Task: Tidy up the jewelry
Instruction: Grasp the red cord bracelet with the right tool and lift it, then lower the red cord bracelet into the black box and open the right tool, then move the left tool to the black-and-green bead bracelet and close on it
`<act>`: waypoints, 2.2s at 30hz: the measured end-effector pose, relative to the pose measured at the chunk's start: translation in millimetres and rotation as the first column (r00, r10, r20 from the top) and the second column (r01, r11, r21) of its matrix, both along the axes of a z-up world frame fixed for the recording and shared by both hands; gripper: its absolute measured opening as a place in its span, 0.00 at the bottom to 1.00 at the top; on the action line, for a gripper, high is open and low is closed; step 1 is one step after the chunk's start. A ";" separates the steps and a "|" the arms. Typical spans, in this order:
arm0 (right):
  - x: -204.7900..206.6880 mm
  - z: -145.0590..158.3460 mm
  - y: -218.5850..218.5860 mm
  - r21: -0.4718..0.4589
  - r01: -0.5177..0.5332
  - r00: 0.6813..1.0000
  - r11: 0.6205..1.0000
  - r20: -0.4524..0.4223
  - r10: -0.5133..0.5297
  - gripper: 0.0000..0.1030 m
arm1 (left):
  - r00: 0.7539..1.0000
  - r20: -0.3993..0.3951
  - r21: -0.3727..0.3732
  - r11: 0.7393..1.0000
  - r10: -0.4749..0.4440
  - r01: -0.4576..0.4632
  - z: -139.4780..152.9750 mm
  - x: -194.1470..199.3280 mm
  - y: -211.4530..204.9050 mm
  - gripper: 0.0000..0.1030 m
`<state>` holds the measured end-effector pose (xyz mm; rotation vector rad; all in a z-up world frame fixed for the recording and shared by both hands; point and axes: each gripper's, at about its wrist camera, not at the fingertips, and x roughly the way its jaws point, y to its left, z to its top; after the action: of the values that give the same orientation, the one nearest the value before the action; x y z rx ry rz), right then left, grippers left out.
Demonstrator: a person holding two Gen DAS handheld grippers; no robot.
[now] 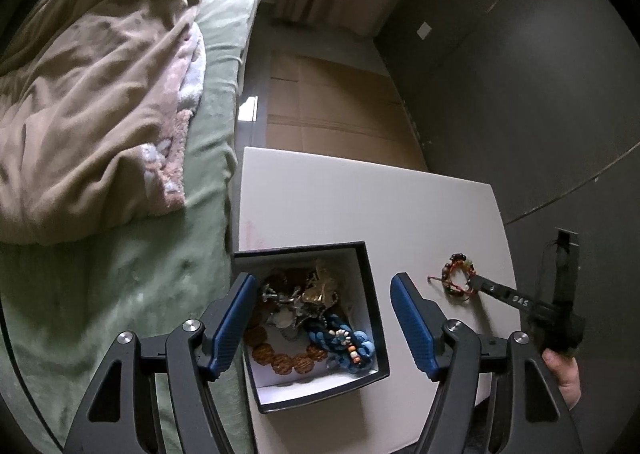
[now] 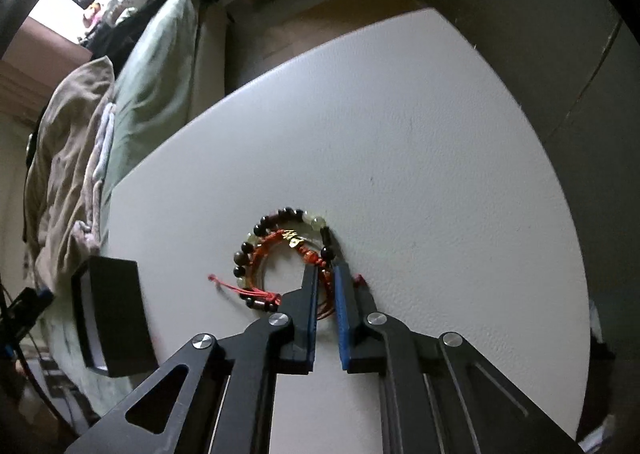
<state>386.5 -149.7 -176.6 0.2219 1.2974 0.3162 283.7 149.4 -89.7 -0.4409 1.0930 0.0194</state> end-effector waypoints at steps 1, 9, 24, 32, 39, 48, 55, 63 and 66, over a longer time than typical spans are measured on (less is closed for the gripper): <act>-3.2 5.5 0.0 0.026 -0.002 1.000 1.000 0.018 0.002 0.09 | 1.000 -0.001 -0.002 1.000 0.001 -0.001 -0.1 -1.5 1.2 0.68; -26.4 55.2 15.4 0.260 -0.127 0.984 0.957 0.152 0.090 0.09 | 0.999 0.022 -0.012 1.000 0.028 -0.028 5.9 -13.1 13.9 0.68; -56.5 74.3 117.9 0.569 -0.366 0.928 0.737 0.164 0.334 0.10 | 0.994 0.060 -0.019 0.996 0.093 -0.092 24.2 -35.7 40.0 0.68; -56.2 62.6 111.3 0.521 -0.339 0.937 0.783 0.111 0.331 0.79 | 0.994 0.081 0.003 0.997 0.074 -0.074 36.8 -38.6 29.9 0.68; -47.2 63.5 57.7 0.440 -0.276 0.961 0.854 0.109 0.254 0.79 | 0.998 0.070 0.003 1.000 0.006 -0.006 32.5 -19.8 -8.7 0.68; -39.2 62.6 -14.9 0.314 -0.172 0.984 0.934 0.102 0.147 0.78 | 0.987 0.058 0.045 0.988 -0.149 0.146 28.3 23.1 -86.0 0.68; -31.0 50.4 -63.3 0.284 -0.056 0.998 0.957 0.048 0.045 0.78 | 0.973 -0.009 0.063 0.971 -0.229 0.229 1.1 55.3 -135.1 0.68; -28.3 45.3 -104.8 0.215 0.061 0.997 0.975 0.038 -0.071 0.78 | 0.961 -0.104 0.083 0.961 -0.254 0.263 -38.9 86.2 -167.4 0.49; -27.5 46.2 -114.4 0.221 0.087 0.994 0.971 0.039 -0.098 0.78 | 0.957 -0.134 0.086 0.960 -0.256 0.268 -53.5 93.8 -174.9 0.46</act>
<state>358.9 -264.1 -130.4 0.4576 1.1987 0.3835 377.5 -25.5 -143.2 -0.2009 1.2581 -0.1329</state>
